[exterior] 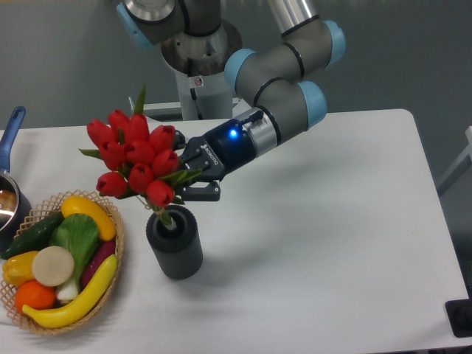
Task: Insert the flowers into the vase
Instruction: 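Lower the tulip stems deeper into the vase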
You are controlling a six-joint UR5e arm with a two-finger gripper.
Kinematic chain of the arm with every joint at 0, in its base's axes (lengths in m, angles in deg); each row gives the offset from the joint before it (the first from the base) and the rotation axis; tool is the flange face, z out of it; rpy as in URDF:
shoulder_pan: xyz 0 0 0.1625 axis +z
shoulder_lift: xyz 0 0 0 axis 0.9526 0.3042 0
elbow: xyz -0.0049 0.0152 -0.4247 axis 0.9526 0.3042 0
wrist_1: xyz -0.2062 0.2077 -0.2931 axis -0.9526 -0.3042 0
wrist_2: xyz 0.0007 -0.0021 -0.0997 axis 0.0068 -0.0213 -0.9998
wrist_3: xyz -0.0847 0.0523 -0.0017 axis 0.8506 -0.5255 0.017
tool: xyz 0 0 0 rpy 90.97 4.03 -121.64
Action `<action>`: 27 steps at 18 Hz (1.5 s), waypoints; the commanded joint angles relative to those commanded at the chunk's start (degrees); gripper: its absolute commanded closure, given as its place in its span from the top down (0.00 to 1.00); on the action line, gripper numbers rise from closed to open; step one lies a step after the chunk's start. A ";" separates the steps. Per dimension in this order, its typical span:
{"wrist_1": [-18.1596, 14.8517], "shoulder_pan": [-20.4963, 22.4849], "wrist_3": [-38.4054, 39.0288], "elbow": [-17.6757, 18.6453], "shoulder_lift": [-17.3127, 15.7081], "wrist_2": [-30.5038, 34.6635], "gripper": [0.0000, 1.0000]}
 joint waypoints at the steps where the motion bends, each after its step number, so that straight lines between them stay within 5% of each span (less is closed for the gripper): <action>1: -0.09 -0.09 -0.79 0.44 0.27 0.17 0.25; 21: 0.09 0.53 -7.39 1.94 4.93 5.71 0.30; 23: 0.09 0.62 -8.17 2.11 4.93 5.71 0.44; 25: 0.09 0.88 -8.88 2.11 5.01 5.71 0.47; 27: 0.09 0.97 -9.49 2.03 5.01 5.71 0.70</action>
